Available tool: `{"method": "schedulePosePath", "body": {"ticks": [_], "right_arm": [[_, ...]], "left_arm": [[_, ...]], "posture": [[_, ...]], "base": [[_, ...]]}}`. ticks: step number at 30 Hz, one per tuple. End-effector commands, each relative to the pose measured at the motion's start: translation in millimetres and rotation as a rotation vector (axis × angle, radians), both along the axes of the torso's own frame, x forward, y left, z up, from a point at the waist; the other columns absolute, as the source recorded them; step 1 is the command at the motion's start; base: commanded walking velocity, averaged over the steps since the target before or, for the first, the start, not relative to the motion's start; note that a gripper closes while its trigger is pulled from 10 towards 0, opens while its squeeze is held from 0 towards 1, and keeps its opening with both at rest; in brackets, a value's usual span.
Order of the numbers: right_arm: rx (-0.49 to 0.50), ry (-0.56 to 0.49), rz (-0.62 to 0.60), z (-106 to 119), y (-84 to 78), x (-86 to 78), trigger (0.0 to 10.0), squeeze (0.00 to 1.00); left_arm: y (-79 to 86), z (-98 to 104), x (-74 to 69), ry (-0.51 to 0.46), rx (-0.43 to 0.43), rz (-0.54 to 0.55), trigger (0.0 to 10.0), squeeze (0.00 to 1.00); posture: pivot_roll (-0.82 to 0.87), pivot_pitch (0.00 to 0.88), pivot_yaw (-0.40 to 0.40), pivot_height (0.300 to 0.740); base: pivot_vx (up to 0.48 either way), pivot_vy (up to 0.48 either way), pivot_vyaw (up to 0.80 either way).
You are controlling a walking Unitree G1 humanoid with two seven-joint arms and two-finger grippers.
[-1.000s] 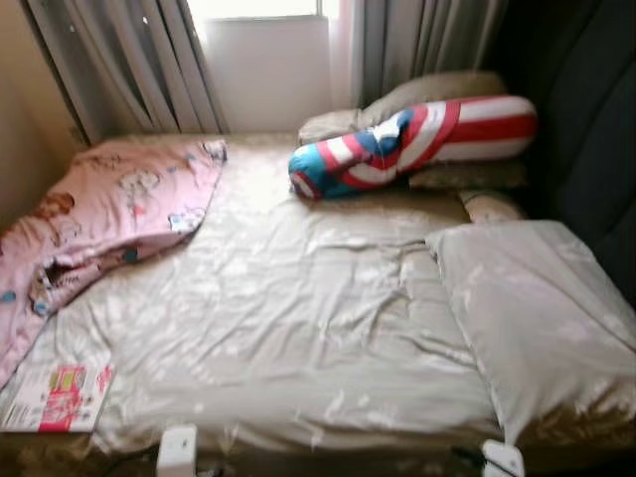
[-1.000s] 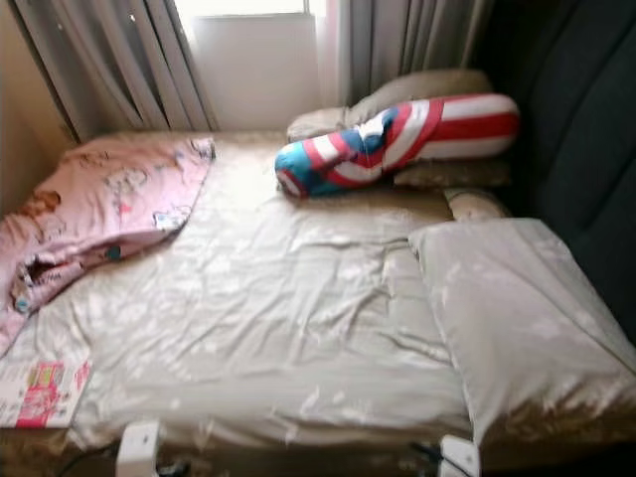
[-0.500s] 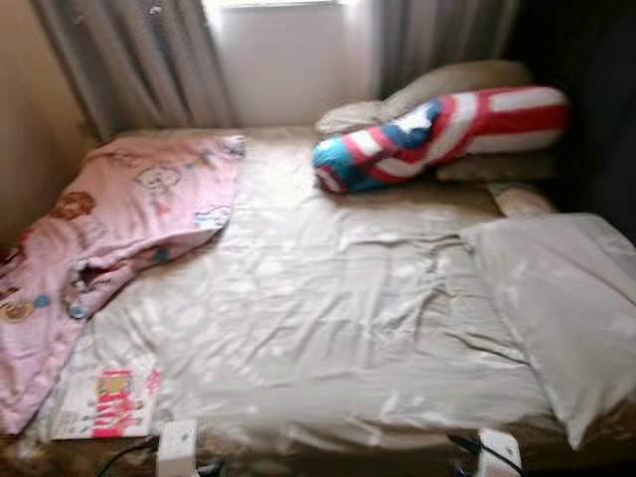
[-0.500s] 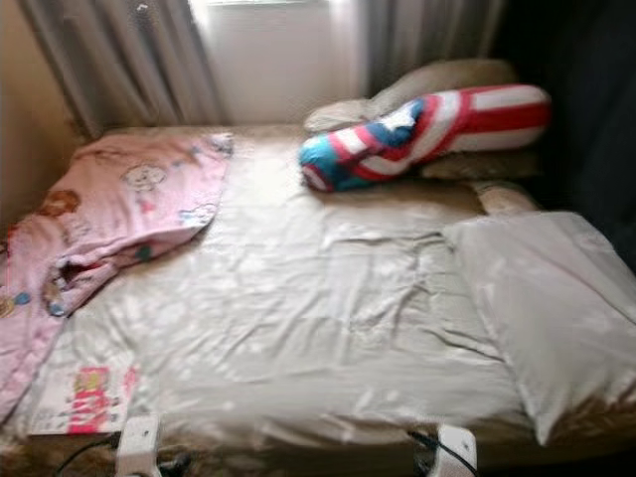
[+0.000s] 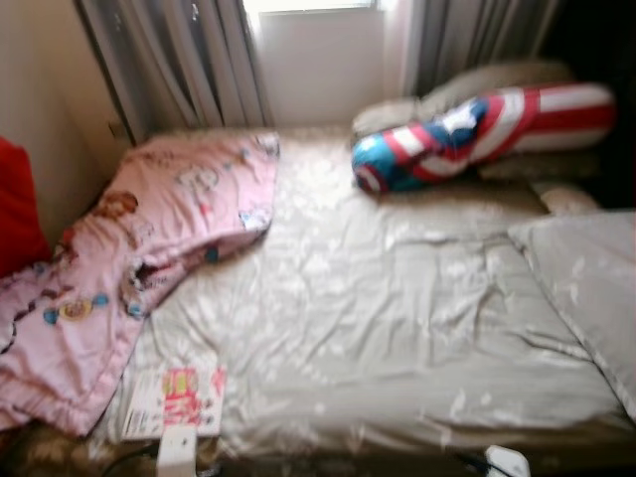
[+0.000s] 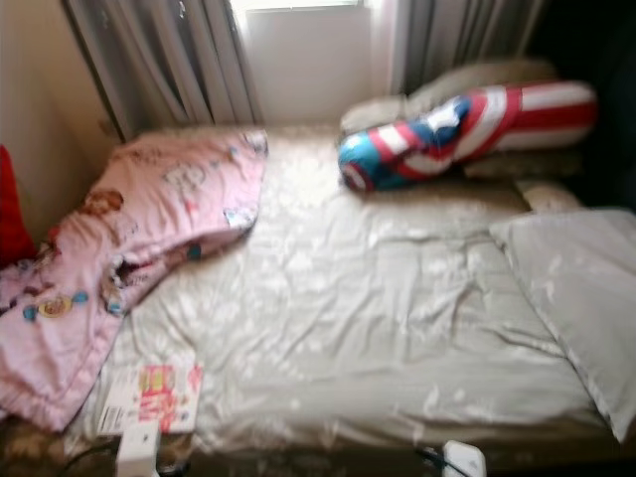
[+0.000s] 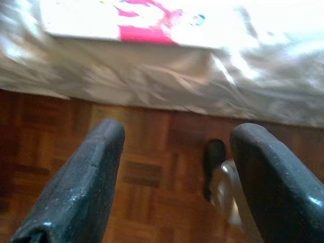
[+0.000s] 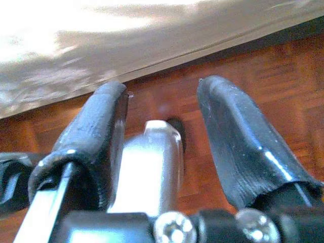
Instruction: Clean up the room
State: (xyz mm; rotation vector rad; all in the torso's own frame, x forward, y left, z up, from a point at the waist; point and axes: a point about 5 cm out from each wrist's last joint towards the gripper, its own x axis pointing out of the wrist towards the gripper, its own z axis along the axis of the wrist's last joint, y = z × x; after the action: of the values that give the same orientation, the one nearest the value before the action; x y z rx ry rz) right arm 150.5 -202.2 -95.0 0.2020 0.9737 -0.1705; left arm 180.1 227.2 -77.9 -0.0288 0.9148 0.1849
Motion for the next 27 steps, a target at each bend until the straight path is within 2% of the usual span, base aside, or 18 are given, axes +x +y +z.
{"method": "schedulePosePath", "body": {"ticks": [1, 5, 10, 15, 26, 27], "right_arm": [[-0.027, 0.004, 0.002, 0.3, -8.6, -3.4, 10.0, 0.0], [-0.033, 0.004, 0.024, 0.2, -7.4, -3.5, 10.0, 0.0], [-0.02, -0.008, 0.023, 2.0, 2.7, 6.4, 10.0, 0.0], [-0.008, -0.012, 0.004, 2.8, 8.3, 11.2, 10.0, 0.0], [-0.025, 0.0, 0.019, 1.4, -2.4, 3.1, 10.0, 0.0], [-0.032, -0.002, 0.02, 3.0, -8.6, 4.3, 10.0, 0.0]], "left_arm": [[-2.5, 0.5, 2.2, -0.004, 0.002, -0.009, 10.0, 0.0], [-2.3, 0.5, 2.2, -0.004, 0.003, -0.007, 10.0, 0.0], [-2.0, 0.5, 2.1, -0.004, 0.003, -0.006, 10.0, 0.0], [-1.4, 0.6, 2.0, -0.003, 0.005, -0.007, 10.0, 0.0], [-0.6, 0.7, 1.8, -0.003, 0.007, -0.008, 10.0, 0.0], [-0.5, 0.7, 1.8, -0.002, 0.008, -0.009, 10.0, 0.0]], "posture": [[-0.08, 0.0, 0.047, 0.74], [-0.08, 0.0, 0.046, 0.74], [-0.08, 0.0, 0.047, 0.74], [-0.08, 0.0, 0.049, 0.74], [-0.08, 0.0, 0.052, 0.74], [-0.08, 0.0, 0.052, 0.74]], "base": [[0.0, 0.48, 0.0], [0.0, 0.48, 0.38], [0.0, 0.48, 0.8], [0.0, 0.48, 0.0], [0.0, 0.48, 0.0], [0.0, 0.48, 0.8]]}}
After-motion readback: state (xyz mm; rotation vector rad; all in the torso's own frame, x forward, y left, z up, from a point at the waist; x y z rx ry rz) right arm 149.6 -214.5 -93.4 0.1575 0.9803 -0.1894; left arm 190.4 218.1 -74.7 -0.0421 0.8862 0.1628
